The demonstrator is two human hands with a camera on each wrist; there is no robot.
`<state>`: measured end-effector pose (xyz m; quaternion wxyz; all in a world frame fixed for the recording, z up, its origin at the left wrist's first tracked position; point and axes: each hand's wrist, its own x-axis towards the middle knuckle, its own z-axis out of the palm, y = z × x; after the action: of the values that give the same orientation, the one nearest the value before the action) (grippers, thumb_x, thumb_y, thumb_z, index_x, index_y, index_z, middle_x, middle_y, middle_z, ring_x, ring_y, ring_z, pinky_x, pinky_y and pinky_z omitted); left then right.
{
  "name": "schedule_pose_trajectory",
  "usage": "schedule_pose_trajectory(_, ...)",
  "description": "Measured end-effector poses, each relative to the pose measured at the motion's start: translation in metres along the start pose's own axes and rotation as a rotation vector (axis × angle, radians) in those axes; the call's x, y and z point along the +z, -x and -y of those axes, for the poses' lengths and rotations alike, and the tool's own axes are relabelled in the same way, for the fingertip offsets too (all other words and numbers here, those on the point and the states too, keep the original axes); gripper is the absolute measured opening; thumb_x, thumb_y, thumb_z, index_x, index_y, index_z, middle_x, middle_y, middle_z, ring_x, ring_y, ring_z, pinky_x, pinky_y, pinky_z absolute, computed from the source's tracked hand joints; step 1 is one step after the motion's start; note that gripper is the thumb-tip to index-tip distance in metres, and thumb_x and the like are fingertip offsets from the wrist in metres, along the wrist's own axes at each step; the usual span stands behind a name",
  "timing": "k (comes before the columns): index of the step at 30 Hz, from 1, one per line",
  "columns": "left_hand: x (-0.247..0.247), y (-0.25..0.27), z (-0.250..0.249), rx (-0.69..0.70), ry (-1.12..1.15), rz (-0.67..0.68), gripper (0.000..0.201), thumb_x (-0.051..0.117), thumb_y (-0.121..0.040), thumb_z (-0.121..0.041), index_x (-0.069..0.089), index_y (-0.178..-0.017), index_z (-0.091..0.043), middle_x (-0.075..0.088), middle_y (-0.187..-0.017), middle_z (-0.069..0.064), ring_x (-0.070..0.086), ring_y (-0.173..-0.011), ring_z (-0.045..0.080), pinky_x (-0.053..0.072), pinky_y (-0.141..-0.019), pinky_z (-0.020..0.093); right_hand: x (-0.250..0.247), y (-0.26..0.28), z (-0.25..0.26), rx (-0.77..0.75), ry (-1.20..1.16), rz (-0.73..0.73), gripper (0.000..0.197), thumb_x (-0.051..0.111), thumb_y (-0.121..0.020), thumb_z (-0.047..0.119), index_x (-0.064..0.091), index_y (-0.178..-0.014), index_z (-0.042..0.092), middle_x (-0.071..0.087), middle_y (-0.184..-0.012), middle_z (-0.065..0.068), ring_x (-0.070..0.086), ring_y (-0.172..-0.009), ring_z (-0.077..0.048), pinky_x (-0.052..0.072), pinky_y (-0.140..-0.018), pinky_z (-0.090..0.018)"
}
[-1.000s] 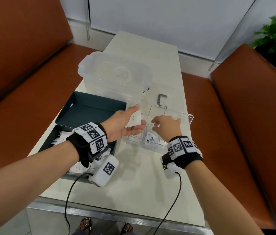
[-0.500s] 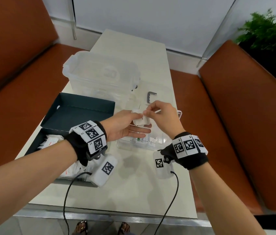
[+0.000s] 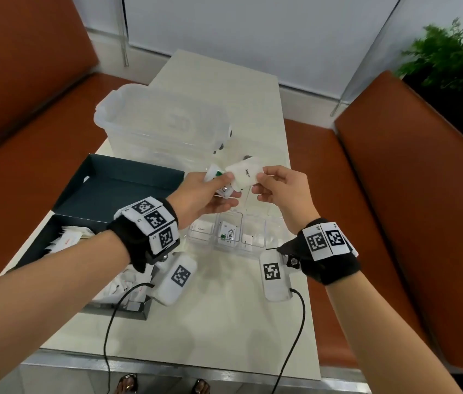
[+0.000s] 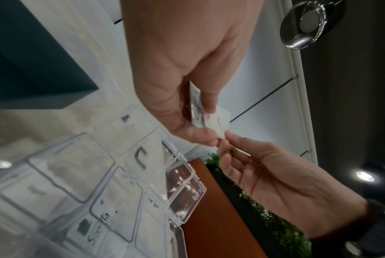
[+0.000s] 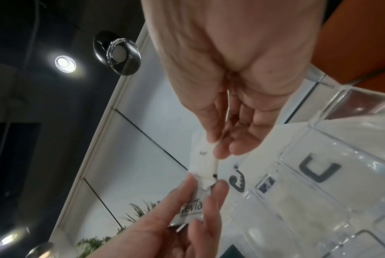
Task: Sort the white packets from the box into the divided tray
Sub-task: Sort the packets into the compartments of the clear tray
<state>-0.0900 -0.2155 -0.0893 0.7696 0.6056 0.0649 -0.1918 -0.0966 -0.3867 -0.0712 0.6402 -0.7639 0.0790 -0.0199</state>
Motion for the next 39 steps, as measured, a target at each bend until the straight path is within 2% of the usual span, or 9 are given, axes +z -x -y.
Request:
schedule_pose_trajectory(3,-0.012,0.000,-0.002,0.003,0.035,-0.136,0.029,0.056,-0.098,-0.022,0.060,-0.113,0.002,0.072,-0.096,0.017,0.071,-0.066,0.018,0.059,-0.061,0.023,0.001,-0.014,-0.003,0.001,0.069,-0.009,0.005,0.062,-0.090,0.006,0.066,-0.090,0.009,0.067,-0.077,-0.007,0.066,-0.065,-0.013,0.055,-0.061,-0.023)
schedule_pose_trajectory(6,-0.026,0.005,-0.001,0.025,0.088,-0.235,0.026,0.054,-0.098,-0.020,0.060,-0.111,0.002,0.070,-0.095,0.017,0.069,-0.068,0.019,0.058,-0.059,0.022,0.019,-0.028,-0.013,-0.045,0.324,0.031,0.004,0.065,-0.088,0.008,0.067,-0.088,0.011,0.068,-0.081,-0.008,0.062,-0.060,-0.013,0.050,-0.055,-0.021)
schedule_pose_trajectory(10,-0.039,0.016,0.005,0.017,0.106,-0.278,0.027,0.053,-0.099,-0.018,0.058,-0.115,0.003,0.070,-0.095,0.017,0.067,-0.074,0.022,0.058,-0.061,0.023,0.063,-0.035,-0.034,-0.171,0.780,0.182,0.016,0.059,-0.089,0.013,0.072,-0.099,0.011,0.071,-0.098,-0.010,0.064,-0.090,-0.023,0.050,-0.082,-0.029)
schedule_pose_trajectory(13,-0.046,0.019,0.008,0.021,0.093,-0.296,0.027,0.053,-0.099,-0.019,0.059,-0.115,0.002,0.070,-0.097,0.017,0.068,-0.073,0.021,0.059,-0.060,0.022,0.087,-0.034,-0.047,-0.209,1.040,0.241,0.023,0.053,-0.090,0.013,0.067,-0.109,0.011,0.066,-0.107,-0.012,0.062,-0.101,-0.031,0.048,-0.084,-0.036)
schedule_pose_trajectory(16,-0.054,0.020,0.007,0.023,0.100,-0.304,0.027,0.054,-0.099,-0.019,0.060,-0.114,0.001,0.071,-0.096,0.016,0.069,-0.069,0.019,0.058,-0.058,0.022,0.095,-0.037,-0.055,-0.238,1.225,0.263,0.024,0.053,-0.090,0.016,0.063,-0.111,0.011,0.065,-0.108,-0.011,0.058,-0.105,-0.032,0.041,-0.089,-0.039)
schedule_pose_trajectory(28,-0.069,0.022,0.008,0.001,0.084,-0.284,0.030,0.054,-0.099,-0.022,0.060,-0.118,0.001,0.072,-0.101,0.017,0.070,-0.072,0.019,0.058,-0.062,0.022,0.104,-0.036,-0.072,-0.302,1.442,0.196,0.011,0.057,-0.085,0.012,0.063,-0.094,0.014,0.062,-0.084,-0.004,0.051,-0.097,-0.029,0.029,-0.081,-0.039)
schedule_pose_trajectory(31,-0.069,0.021,0.008,-0.006,0.075,-0.285,0.029,0.054,-0.098,-0.022,0.060,-0.117,0.000,0.072,-0.100,0.016,0.070,-0.073,0.019,0.059,-0.064,0.023,0.106,-0.034,-0.076,-0.287,1.442,0.192,0.013,0.056,-0.083,0.011,0.063,-0.094,0.014,0.062,-0.083,-0.004,0.051,-0.098,-0.029,0.030,-0.084,-0.041)
schedule_pose_trajectory(34,-0.070,0.021,0.008,-0.011,0.077,-0.279,0.029,0.054,-0.098,-0.022,0.060,-0.117,0.000,0.072,-0.100,0.016,0.070,-0.074,0.019,0.059,-0.066,0.024,0.106,-0.035,-0.079,-0.187,1.426,0.272,0.022,0.052,-0.085,0.013,0.065,-0.102,0.018,0.064,-0.094,-0.004,0.052,-0.102,-0.029,0.030,-0.090,-0.043)
schedule_pose_trajectory(39,-0.074,0.024,0.009,-0.019,0.084,-0.276,0.027,0.054,-0.099,-0.021,0.059,-0.115,-0.001,0.072,-0.101,0.017,0.071,-0.072,0.019,0.059,-0.064,0.024,0.107,-0.037,-0.080,-0.219,1.568,0.368,0.021,0.058,-0.089,0.015,0.065,-0.107,0.023,0.066,-0.097,0.000,0.053,-0.102,-0.025,0.028,-0.096,-0.047)
